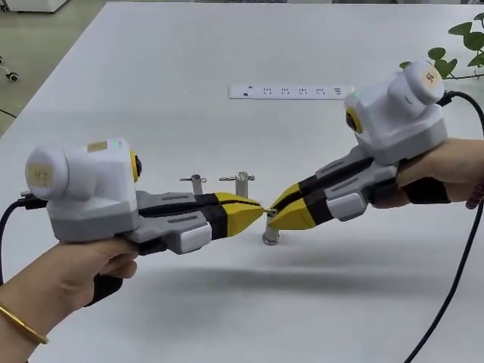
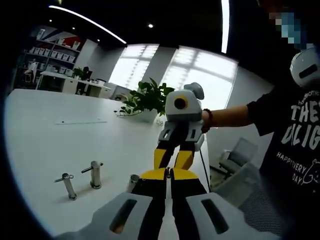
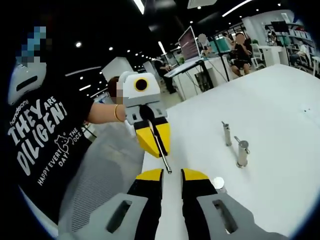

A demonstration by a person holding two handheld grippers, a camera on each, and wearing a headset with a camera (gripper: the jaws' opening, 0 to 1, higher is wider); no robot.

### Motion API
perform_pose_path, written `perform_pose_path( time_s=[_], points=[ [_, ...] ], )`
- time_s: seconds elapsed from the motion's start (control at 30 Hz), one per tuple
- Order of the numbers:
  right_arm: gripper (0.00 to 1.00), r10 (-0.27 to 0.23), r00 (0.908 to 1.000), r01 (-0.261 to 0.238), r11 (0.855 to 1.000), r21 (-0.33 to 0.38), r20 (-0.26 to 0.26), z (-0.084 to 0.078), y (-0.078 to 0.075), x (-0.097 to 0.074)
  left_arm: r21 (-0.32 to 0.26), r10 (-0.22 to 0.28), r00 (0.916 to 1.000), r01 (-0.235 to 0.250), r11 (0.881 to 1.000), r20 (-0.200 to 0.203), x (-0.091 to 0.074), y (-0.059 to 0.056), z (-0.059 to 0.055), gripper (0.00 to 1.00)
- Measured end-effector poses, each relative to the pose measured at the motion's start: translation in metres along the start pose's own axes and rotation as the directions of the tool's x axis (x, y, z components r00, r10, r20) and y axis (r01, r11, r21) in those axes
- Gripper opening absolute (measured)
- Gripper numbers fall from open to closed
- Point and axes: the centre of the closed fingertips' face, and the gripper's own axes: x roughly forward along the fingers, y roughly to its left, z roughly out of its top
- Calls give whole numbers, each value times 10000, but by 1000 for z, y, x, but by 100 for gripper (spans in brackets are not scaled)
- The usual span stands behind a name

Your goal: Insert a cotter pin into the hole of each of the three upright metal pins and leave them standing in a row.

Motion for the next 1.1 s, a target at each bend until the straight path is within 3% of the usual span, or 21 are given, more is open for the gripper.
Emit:
perform_pose_path(
  time_s=[0.57, 0.77, 1.1],
  points=[
    [0, 702, 9975, -704, 9973, -220, -96, -3, 19, 4, 17, -431, 9991, 432, 9991, -50, 2, -10, -5, 0],
    [0, 832, 9959, -865, 9905, -1072, -353, -4, 23, 3, -92, -579, 9983, 578, 9983, -85, 2, -14, -6, 0],
    [0, 343, 9914, -614, 9739, -2183, -1260, -13, 19, 5, 330, -426, 9981, 441, 9985, -447, 5, -12, -14, 1]
  ],
)
